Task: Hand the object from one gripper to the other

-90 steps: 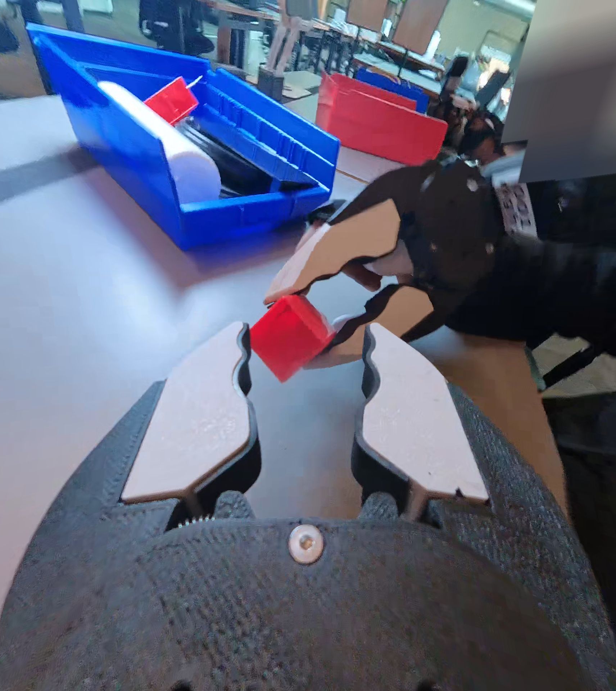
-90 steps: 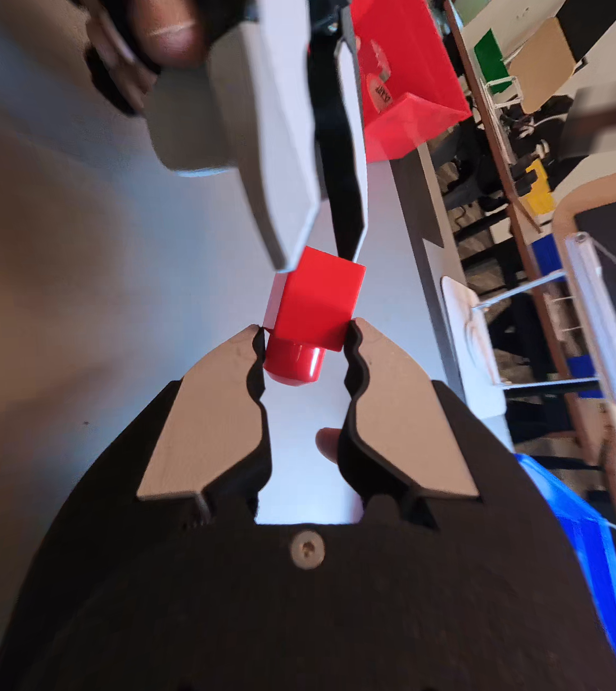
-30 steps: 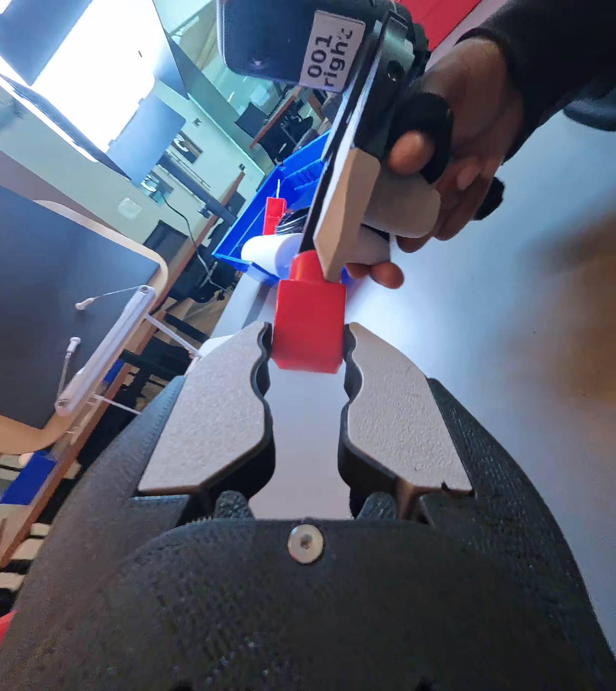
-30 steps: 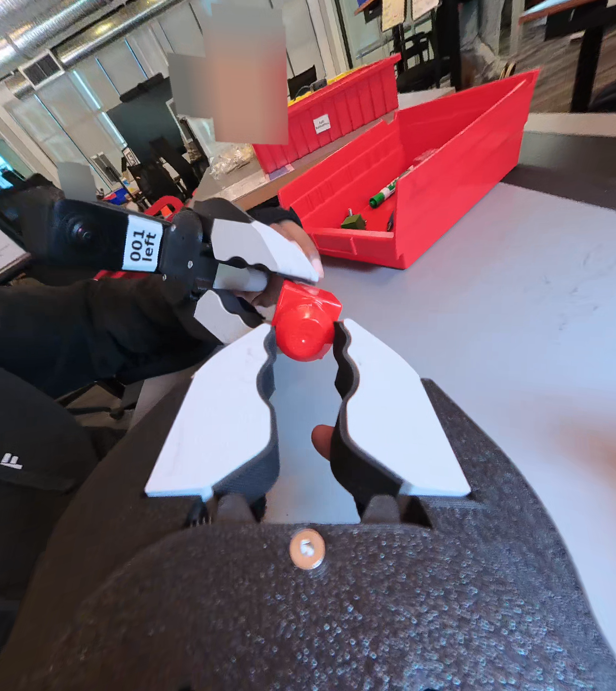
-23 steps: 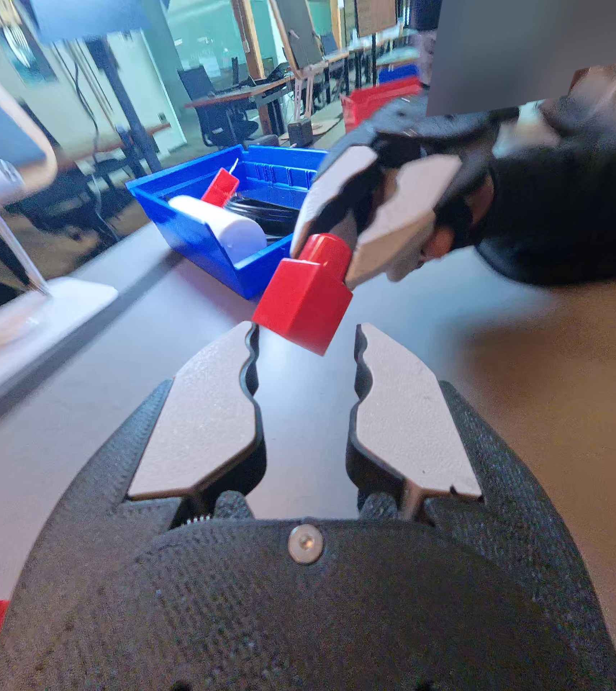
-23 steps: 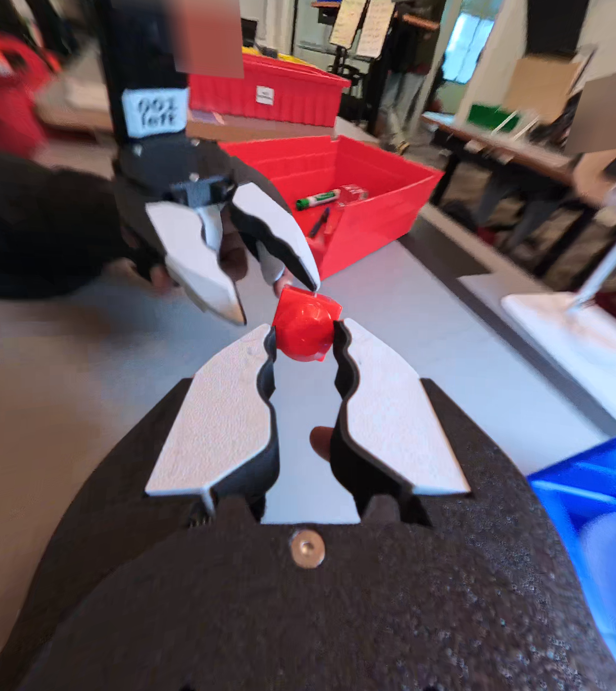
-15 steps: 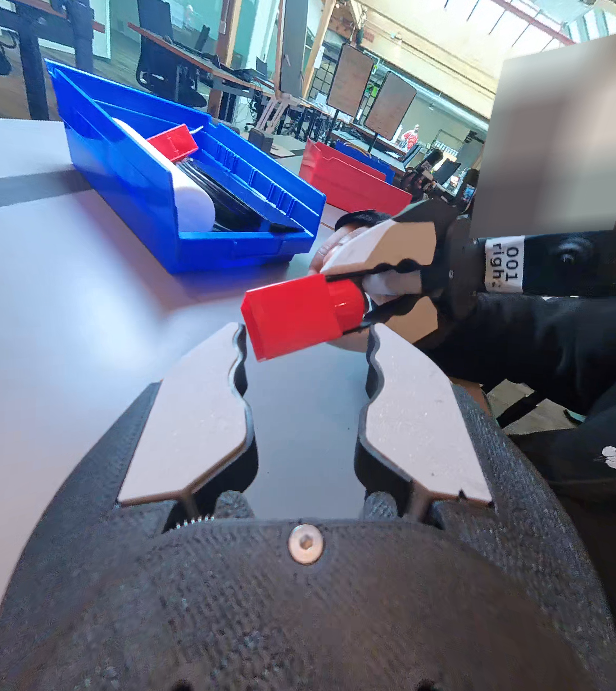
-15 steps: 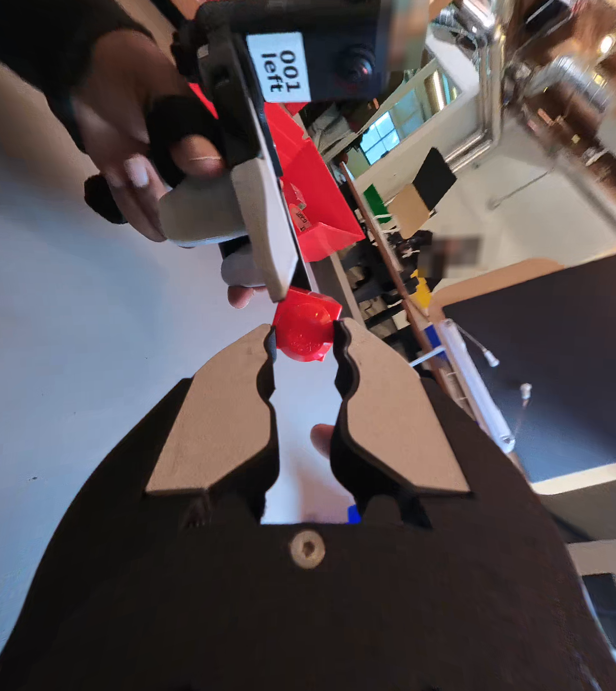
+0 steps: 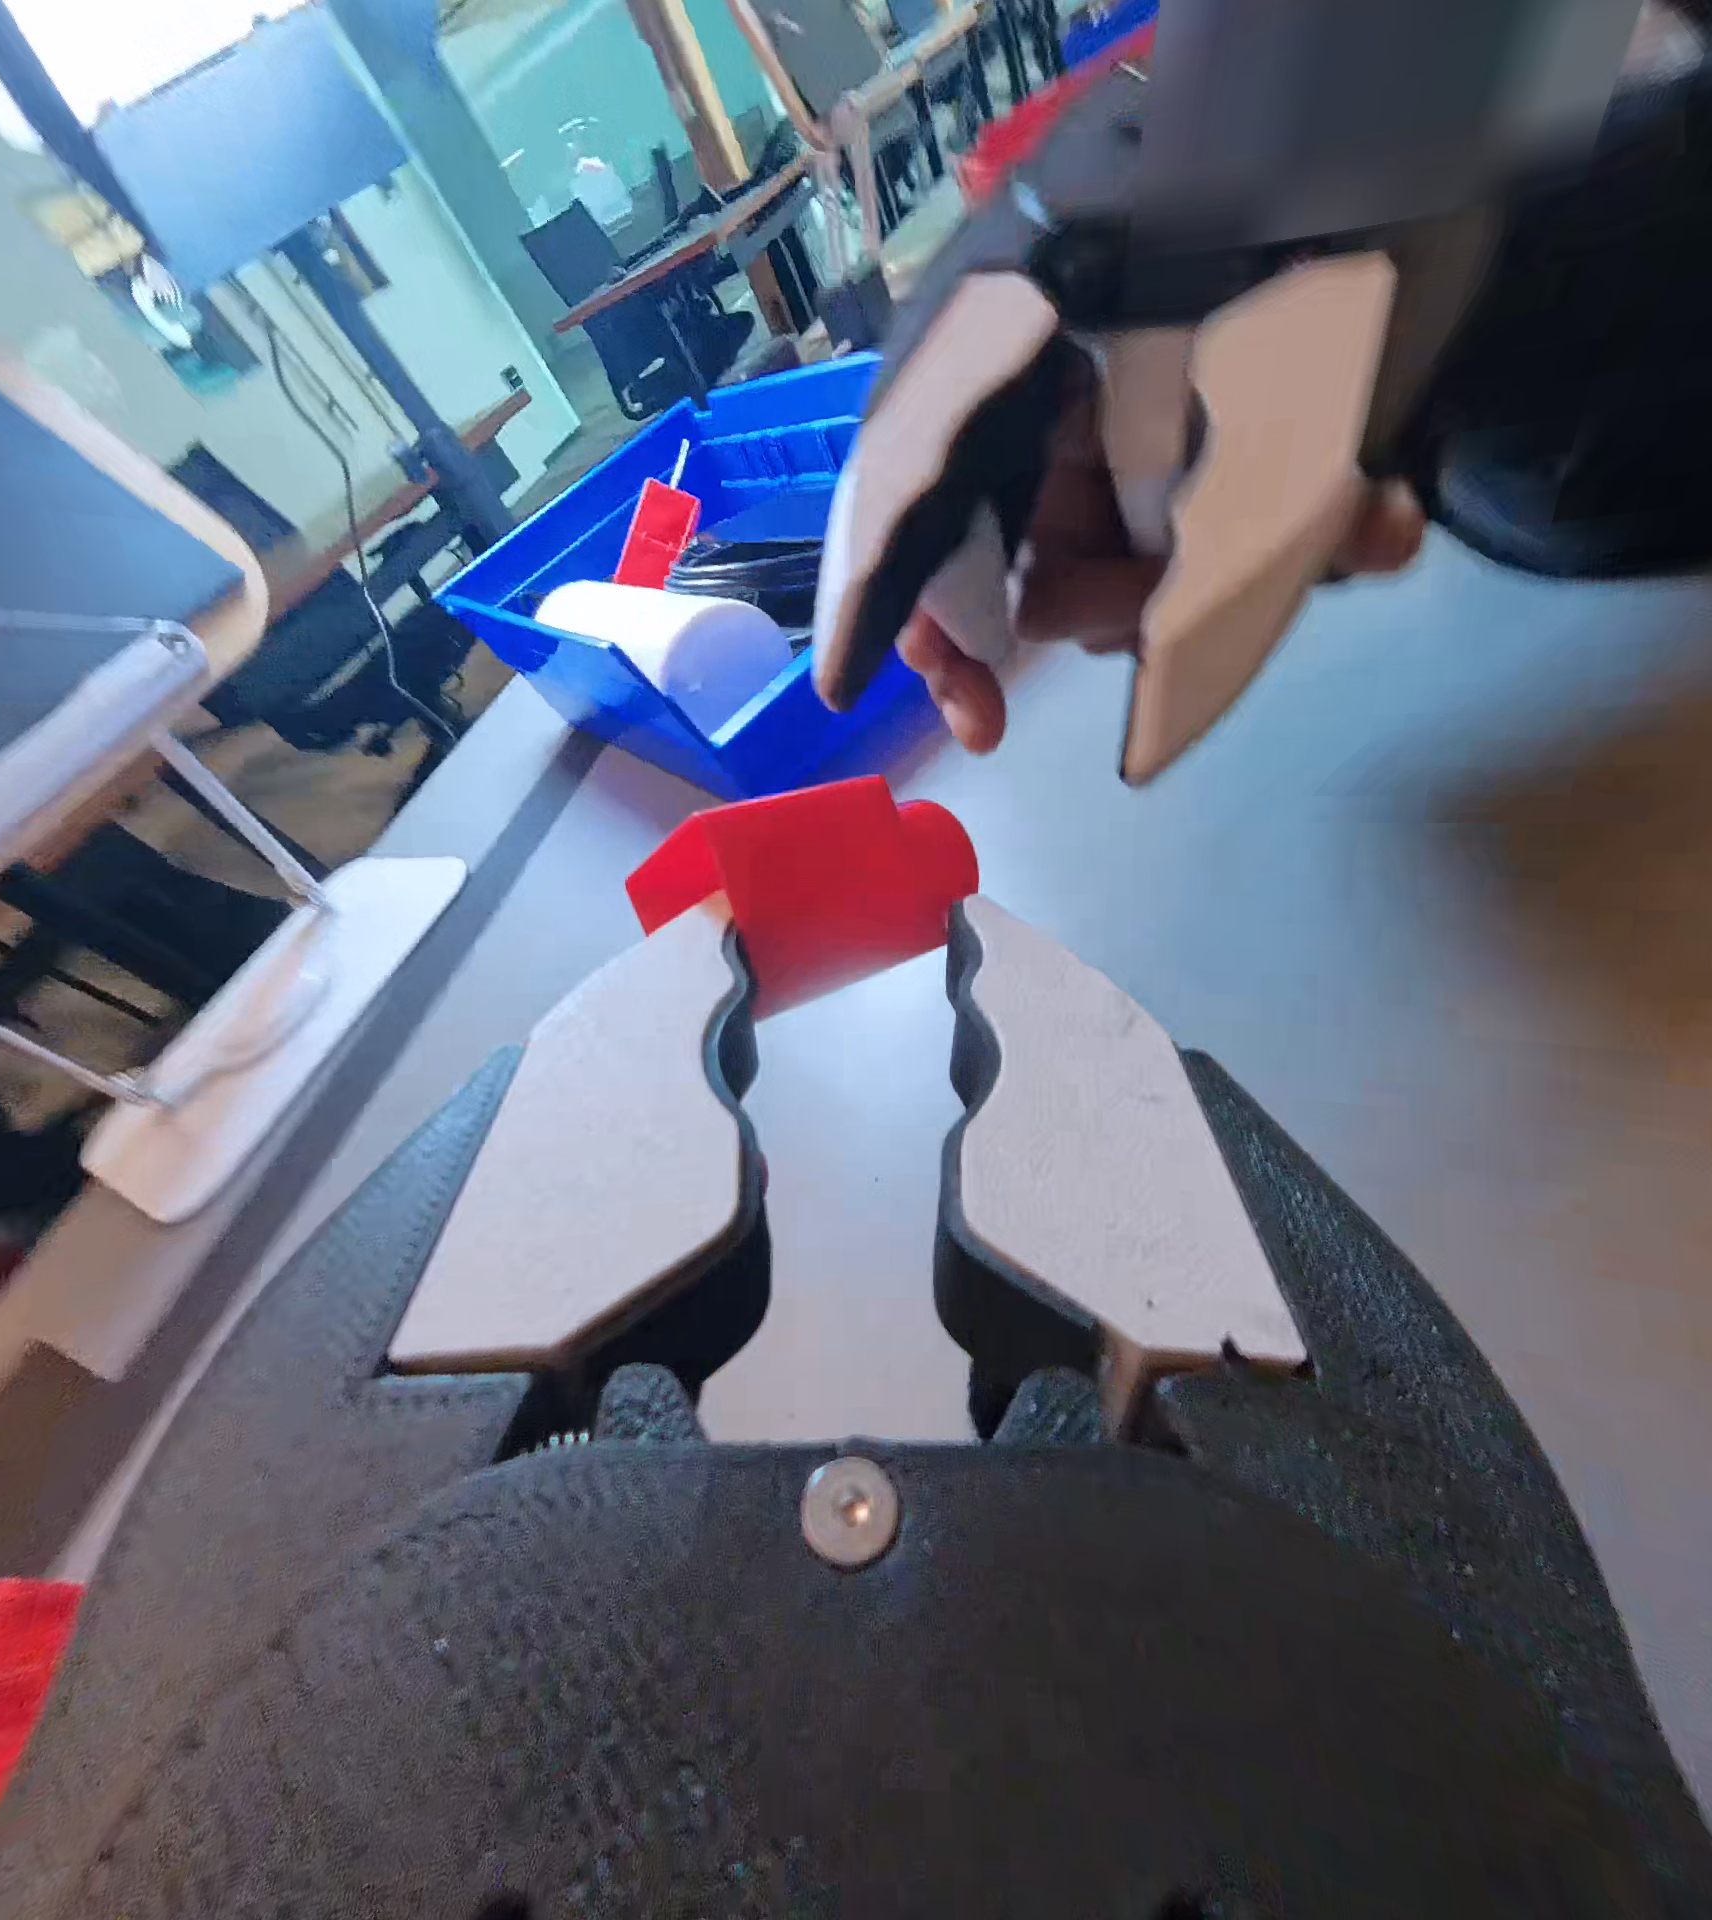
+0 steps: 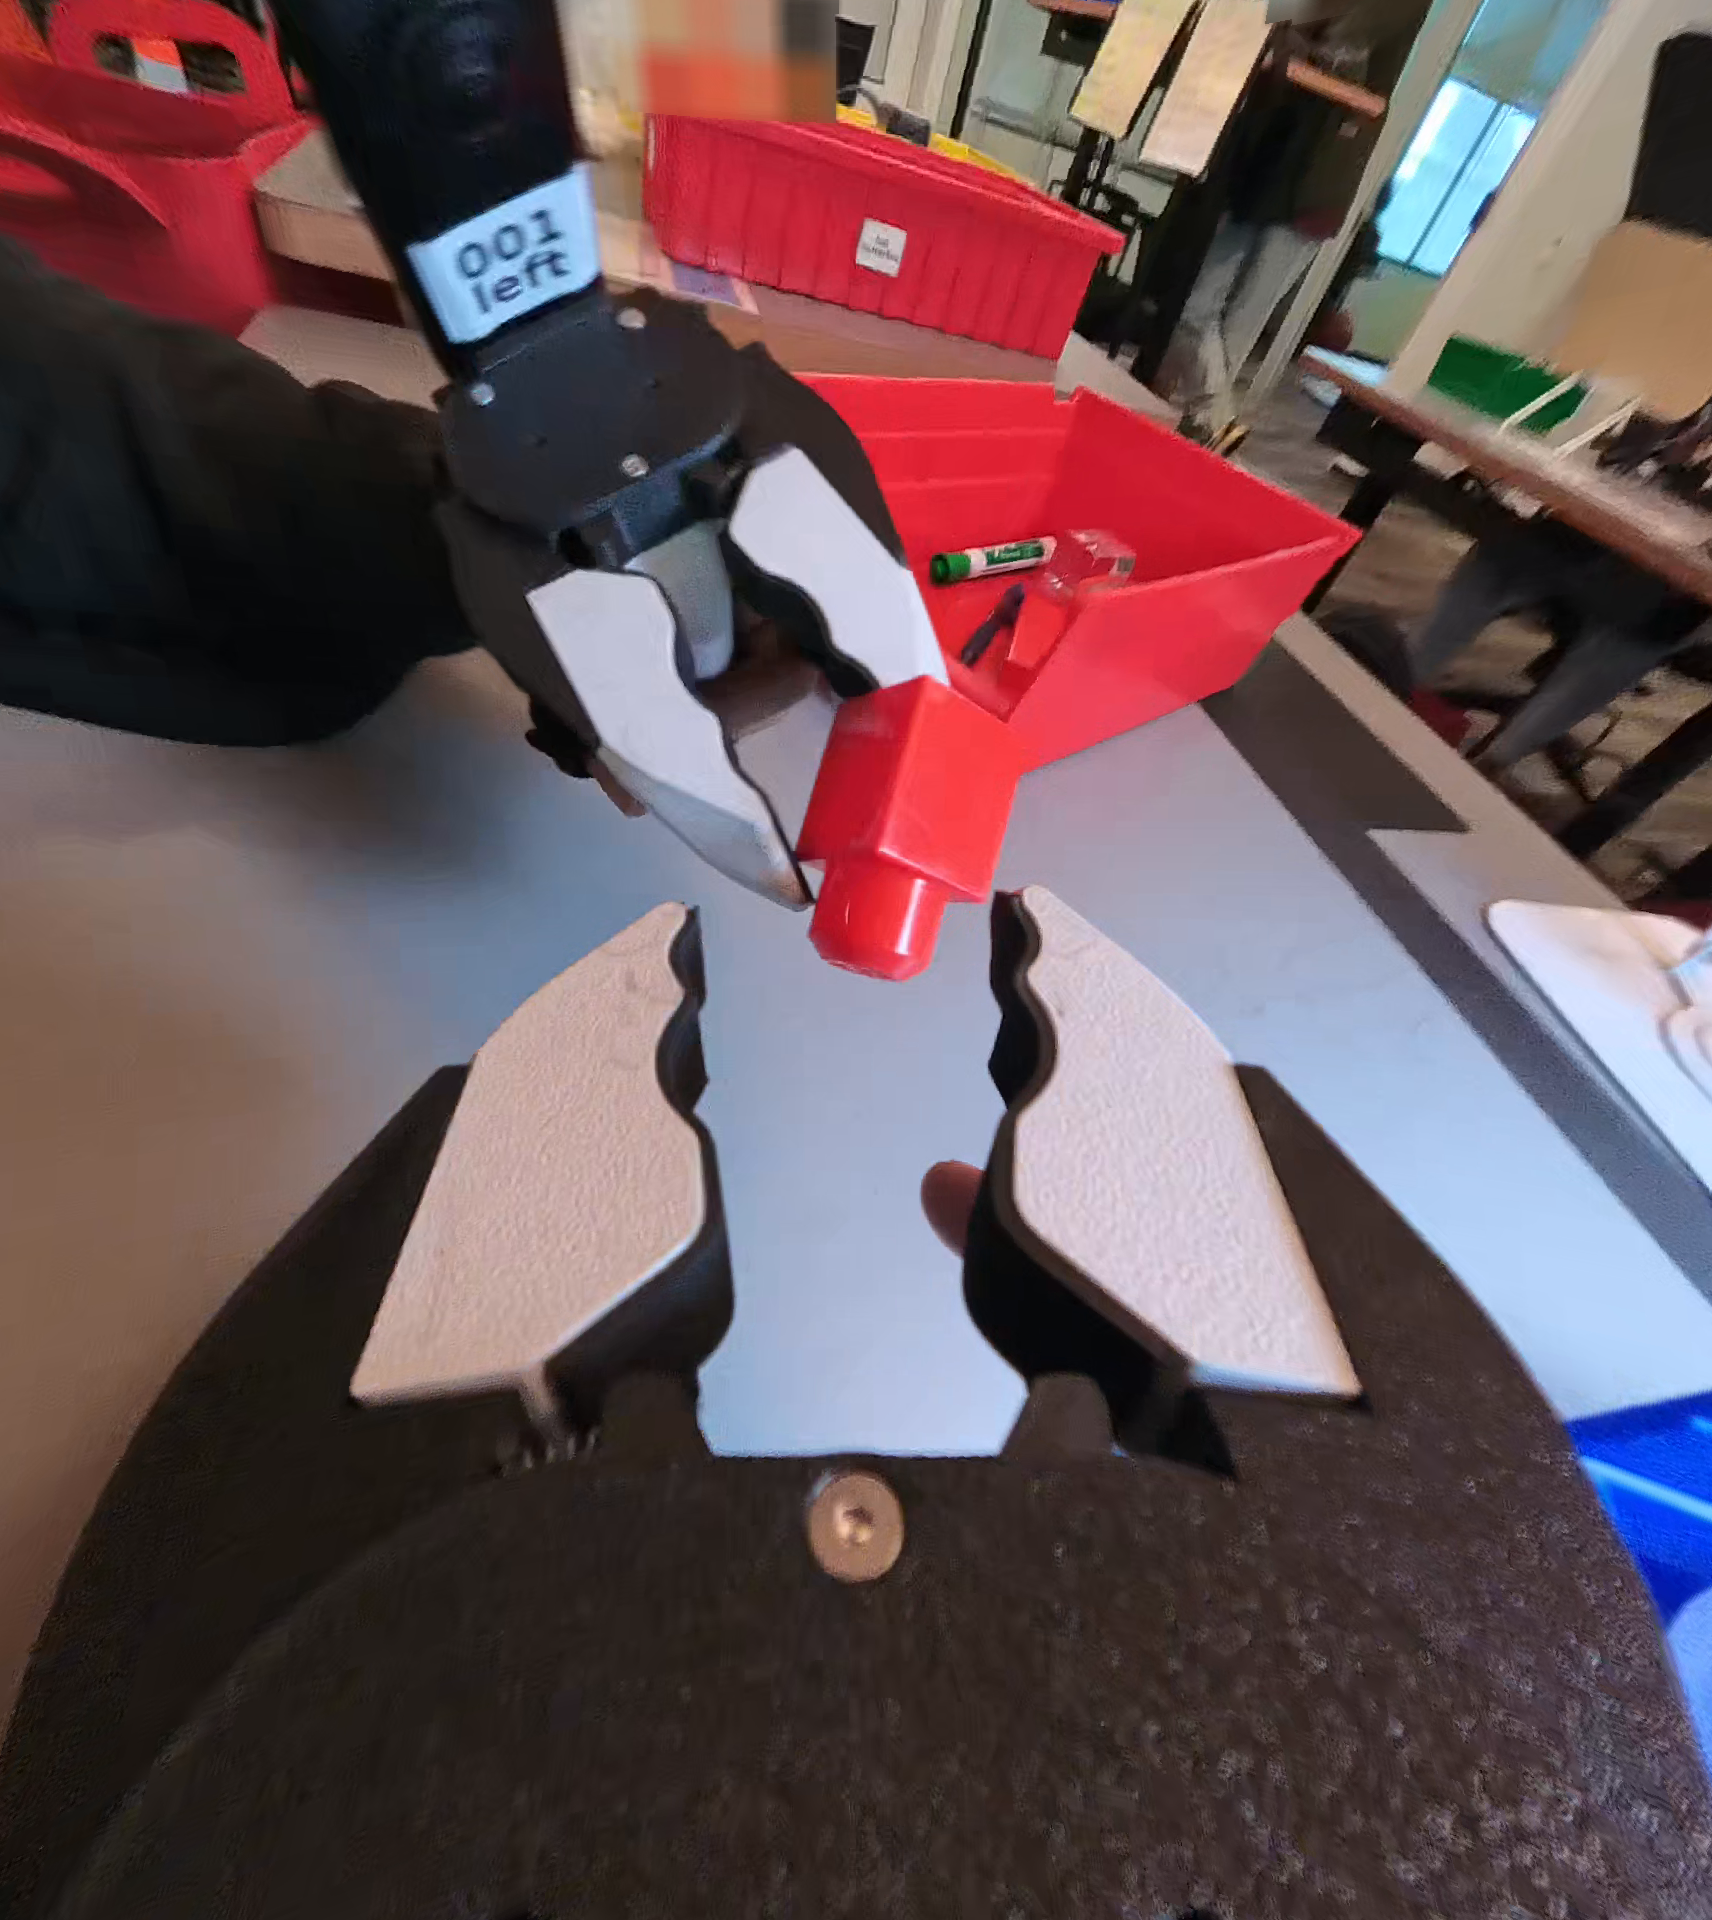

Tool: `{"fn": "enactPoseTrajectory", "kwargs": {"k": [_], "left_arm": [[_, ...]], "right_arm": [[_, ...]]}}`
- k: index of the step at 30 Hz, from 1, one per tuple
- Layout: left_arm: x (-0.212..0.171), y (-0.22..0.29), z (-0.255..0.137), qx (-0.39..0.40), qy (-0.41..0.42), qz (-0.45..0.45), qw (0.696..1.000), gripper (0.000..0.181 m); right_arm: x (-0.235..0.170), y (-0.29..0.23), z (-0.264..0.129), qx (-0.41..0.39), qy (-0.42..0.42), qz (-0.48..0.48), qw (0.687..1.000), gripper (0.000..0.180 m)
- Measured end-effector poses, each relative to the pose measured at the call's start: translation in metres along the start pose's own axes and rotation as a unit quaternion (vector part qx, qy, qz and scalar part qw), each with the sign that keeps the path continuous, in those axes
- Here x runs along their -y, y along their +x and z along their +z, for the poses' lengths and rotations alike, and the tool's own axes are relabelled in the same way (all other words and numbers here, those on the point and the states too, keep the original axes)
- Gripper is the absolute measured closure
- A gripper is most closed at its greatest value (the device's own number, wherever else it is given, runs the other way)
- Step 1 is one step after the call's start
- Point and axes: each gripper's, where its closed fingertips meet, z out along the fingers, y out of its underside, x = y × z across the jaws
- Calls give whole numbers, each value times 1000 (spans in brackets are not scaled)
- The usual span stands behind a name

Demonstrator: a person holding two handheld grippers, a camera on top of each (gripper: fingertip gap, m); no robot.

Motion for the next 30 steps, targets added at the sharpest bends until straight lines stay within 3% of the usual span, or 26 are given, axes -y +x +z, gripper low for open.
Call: {"fn": "enactPoseTrajectory", "kwargs": {"k": [4,9,13,18,21,23,27,30], "left_arm": [[-6,3,5,59,-64,182,979,147],[-17,14,14,104,-138,386,906,148],[-15,18,17,120,-153,464,864,148],[-13,20,18,131,-168,508,834,149],[-14,21,18,124,-160,492,847,148],[-6,24,17,116,-132,447,877,147],[9,26,13,64,-72,229,969,135],[17,16,8,36,-36,75,996,127]], "right_arm": [[-9,1,-1,40,-35,113,992,120],[-15,0,9,36,-61,230,971,115],[-33,3,14,29,-86,342,935,106],[-32,-10,17,122,-55,481,866,114],[-32,-9,19,139,-33,505,851,113],[-24,-5,17,158,0,519,840,114],[-22,14,7,151,37,487,860,115],[-21,29,-4,128,57,425,894,115]]}}
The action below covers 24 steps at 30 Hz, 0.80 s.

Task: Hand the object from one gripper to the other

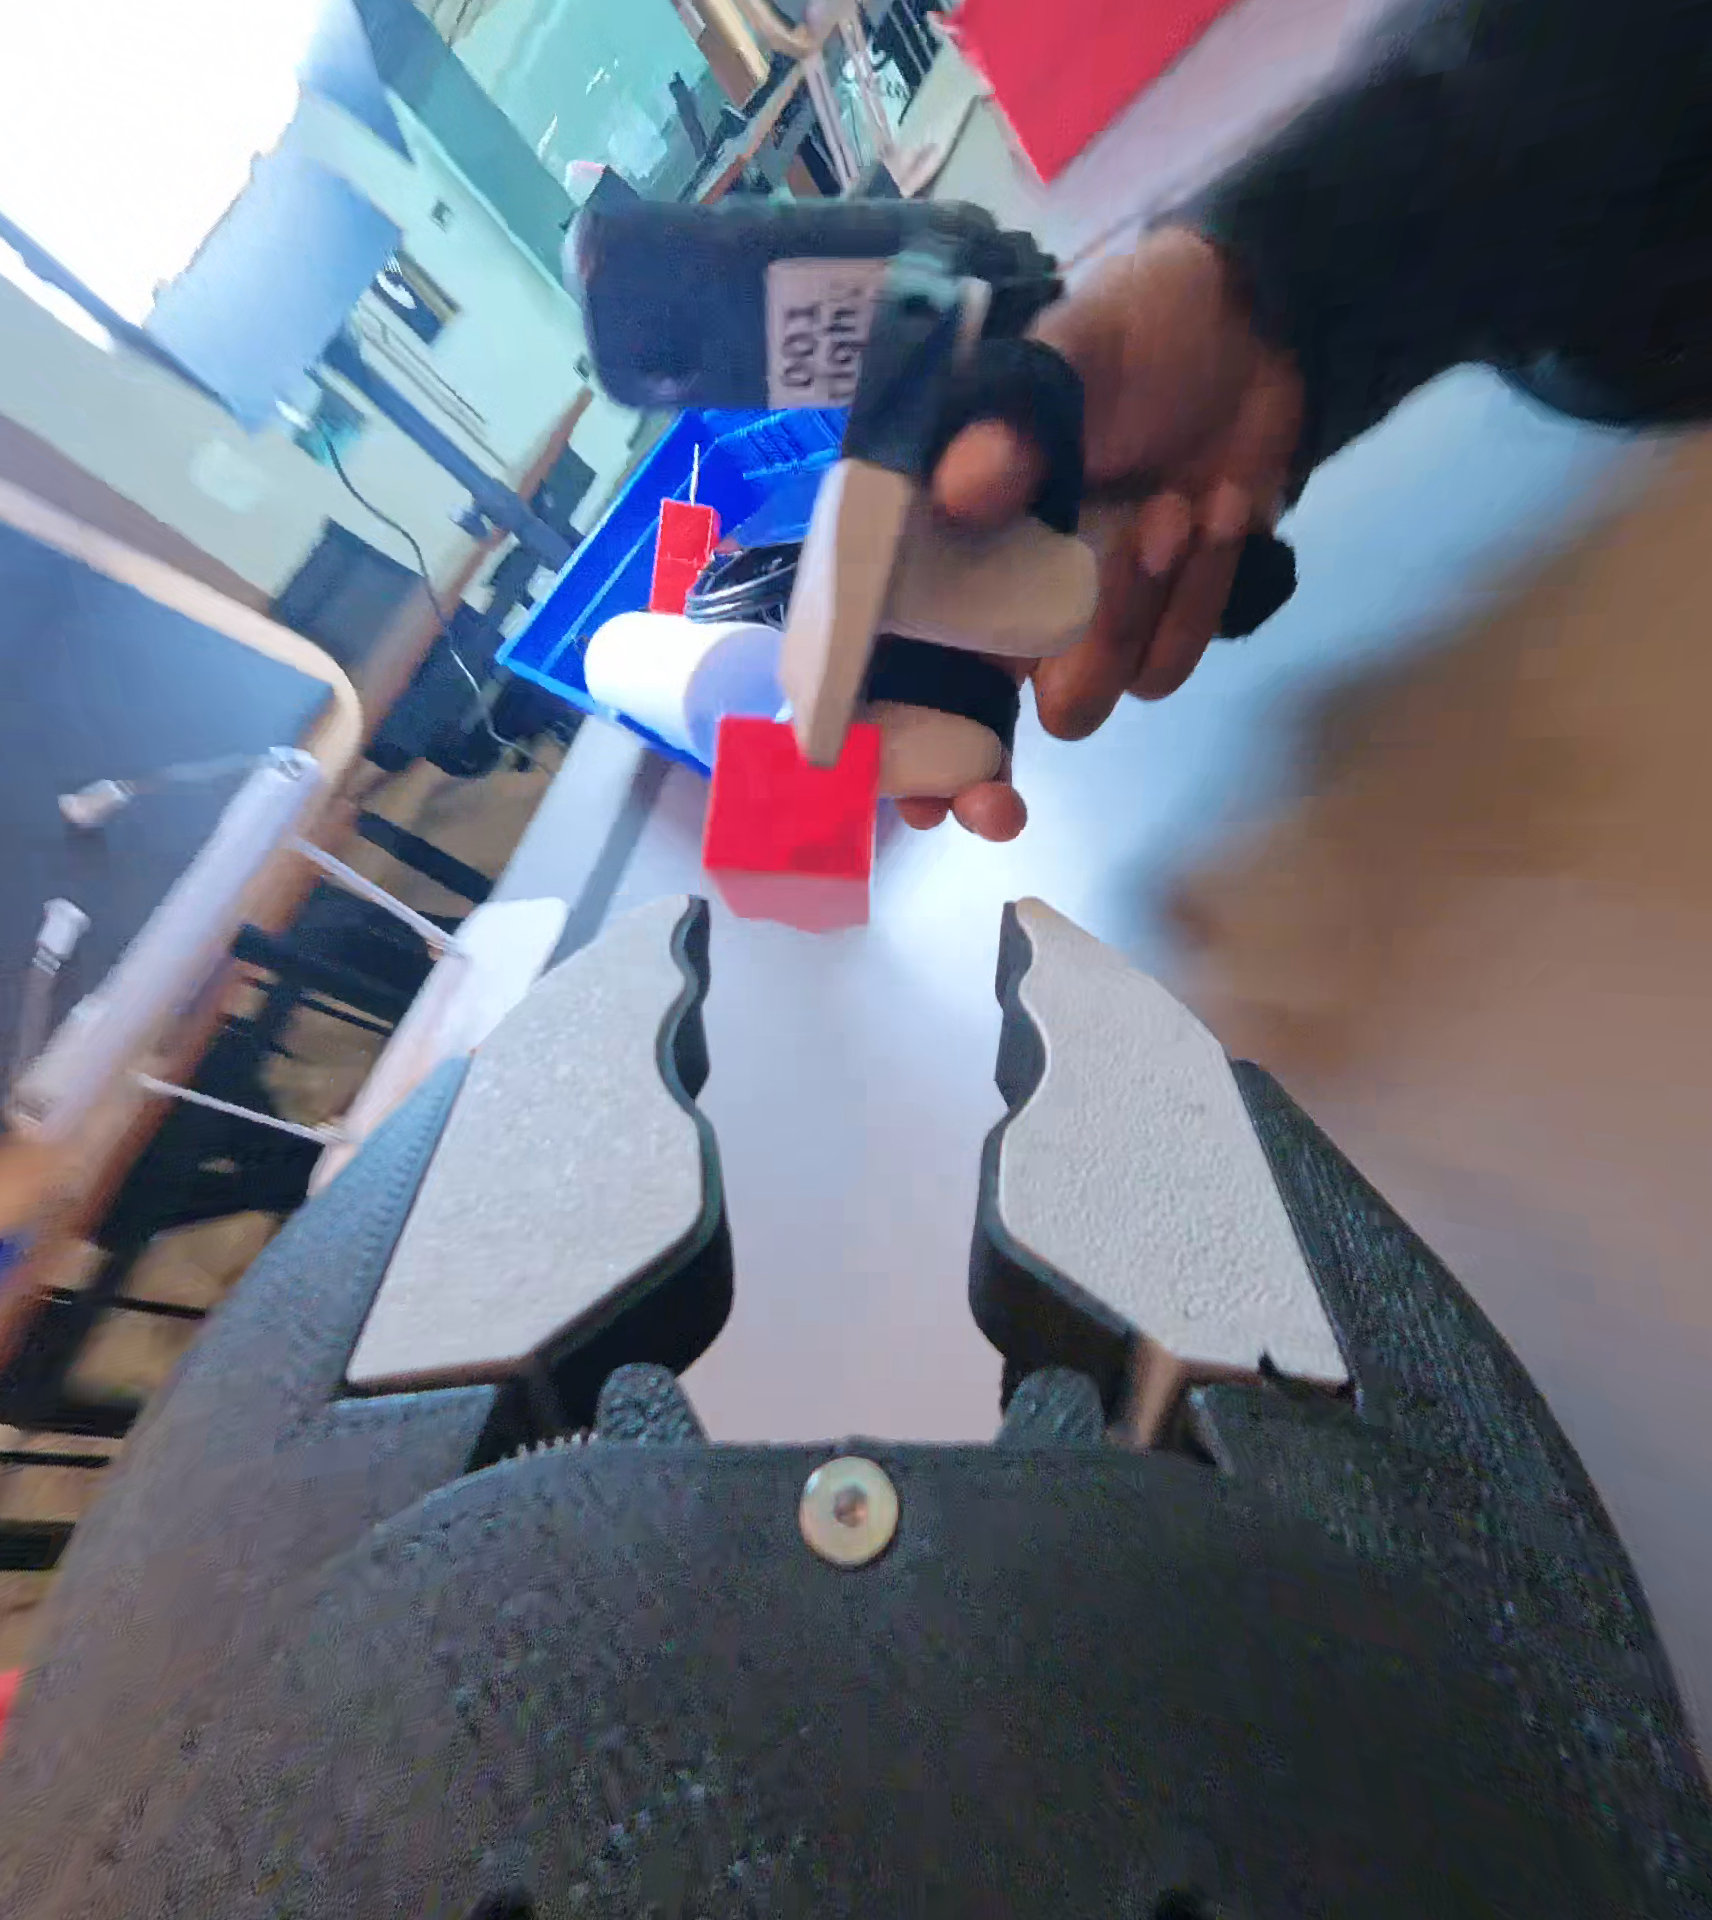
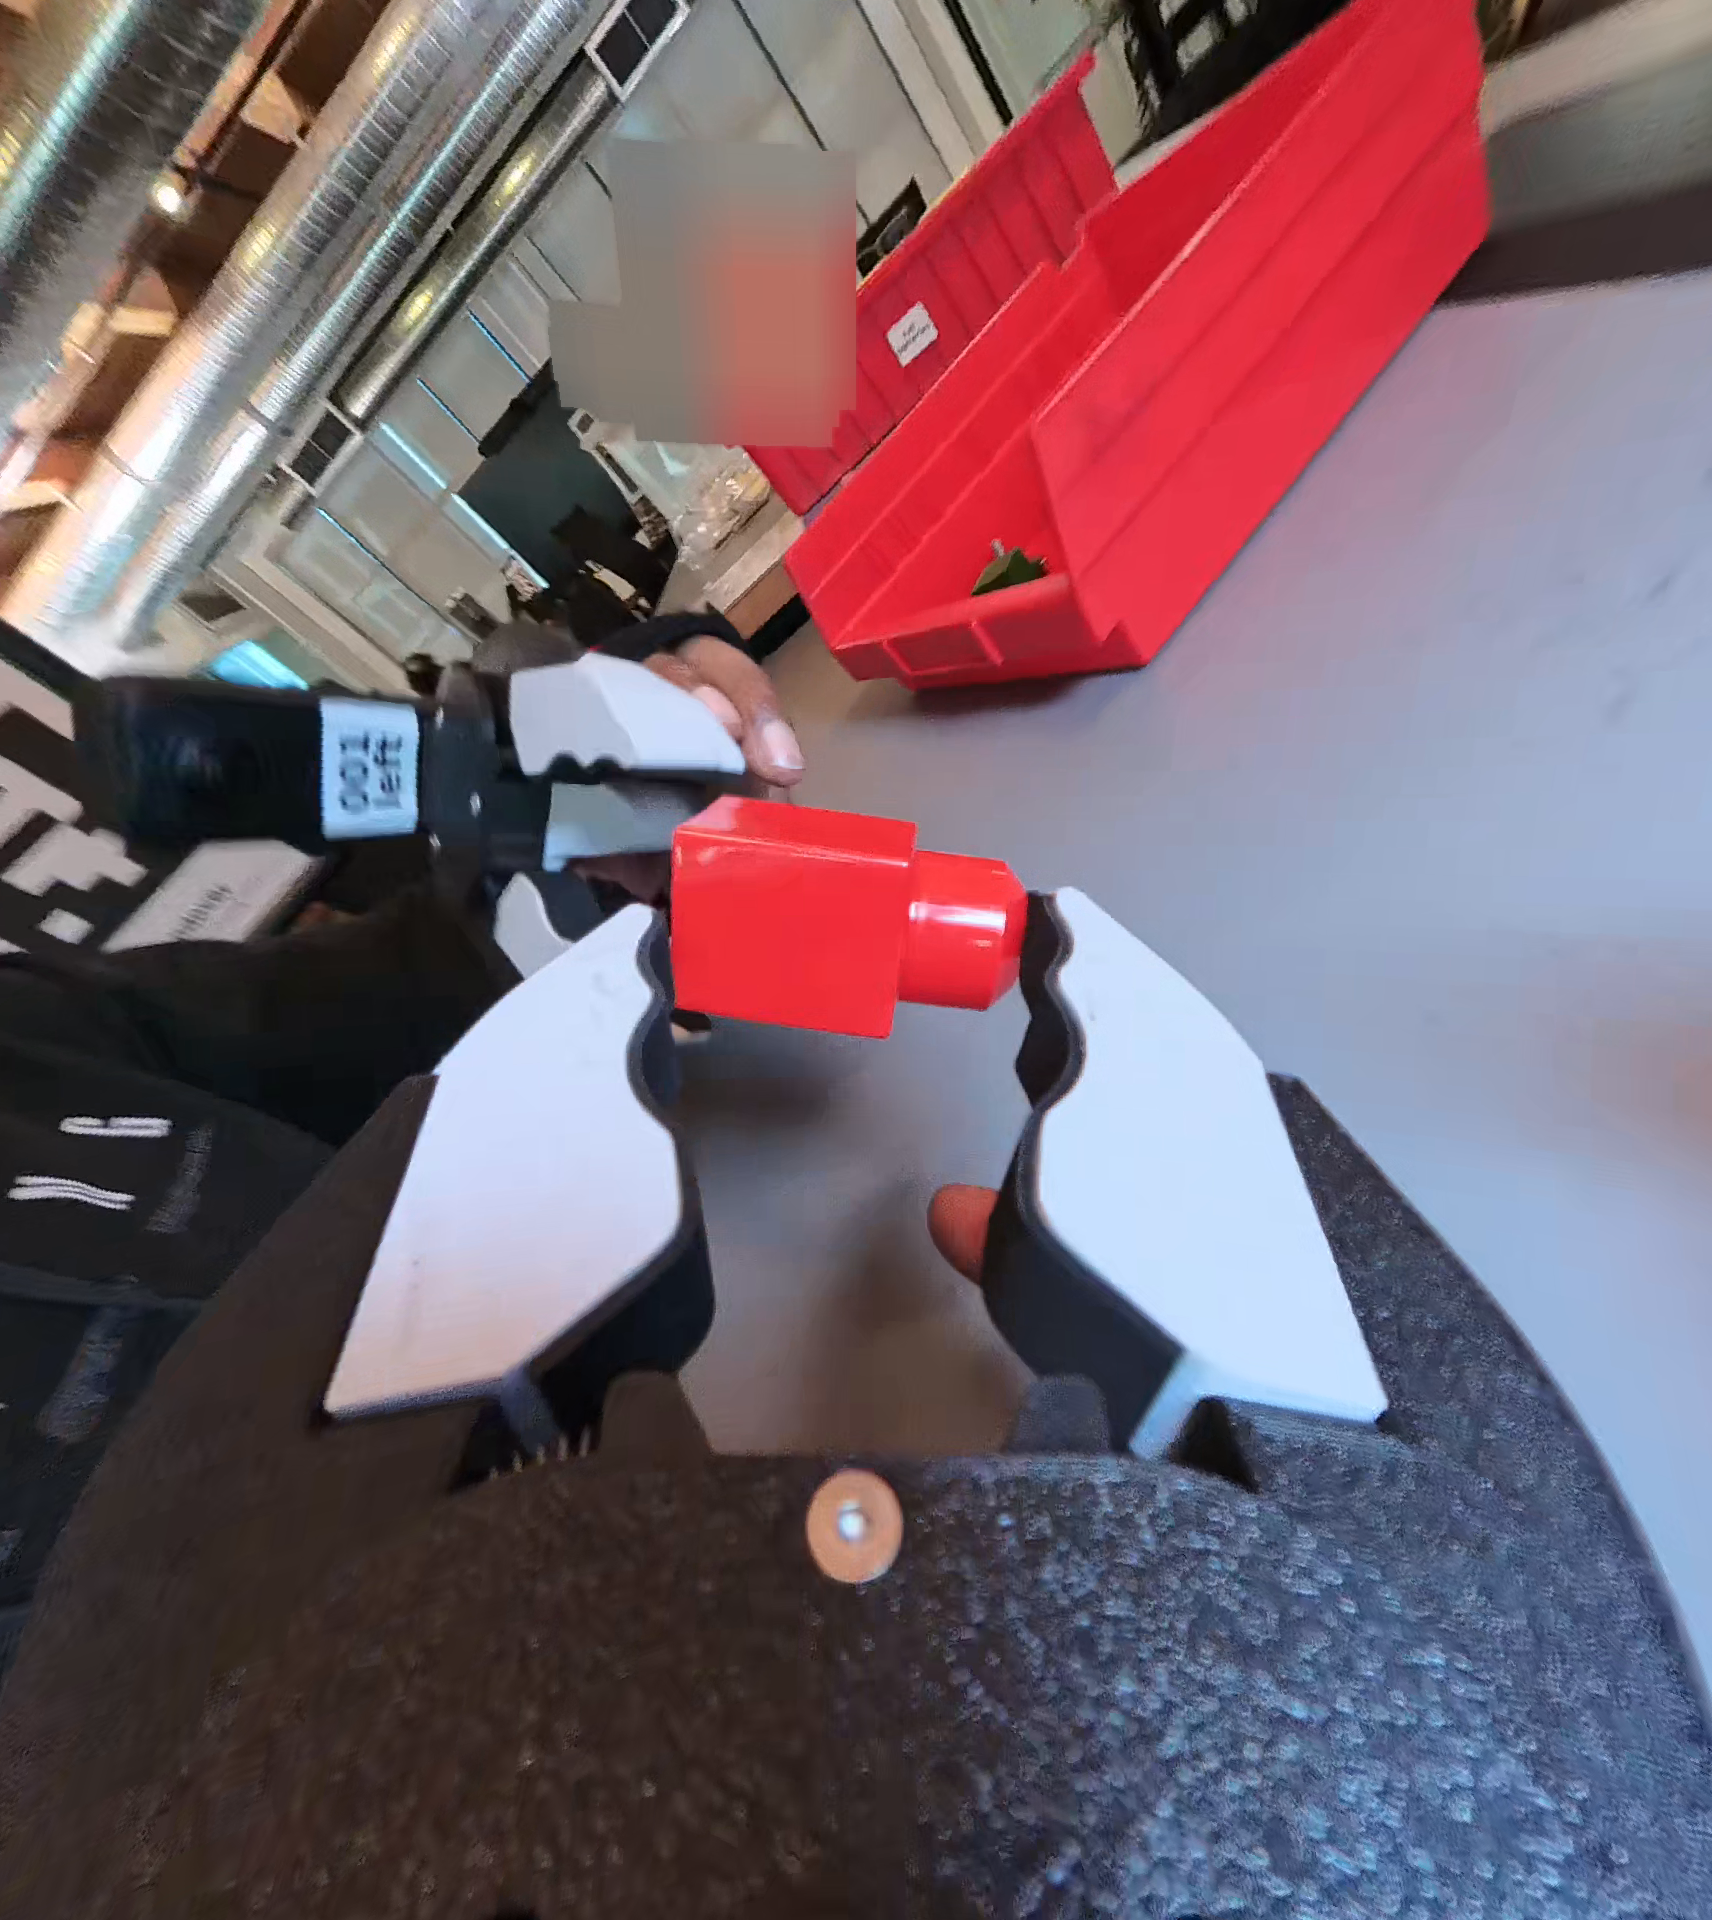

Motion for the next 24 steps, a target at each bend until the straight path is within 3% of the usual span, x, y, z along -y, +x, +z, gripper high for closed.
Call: {"fn": "enactPoseTrajectory", "kwargs": {"k": [5,13,24], "left_arm": [[-19,-15,2,-14,-13,-131,991,126],[-27,-19,4,-57,10,-286,956,124],[-27,-16,5,-73,11,-320,944,123]], "right_arm": [[11,-6,-12,-18,19,-143,989,115],[6,-24,-7,-32,27,-324,945,115],[-4,-18,-4,-48,12,-398,916,115]]}}
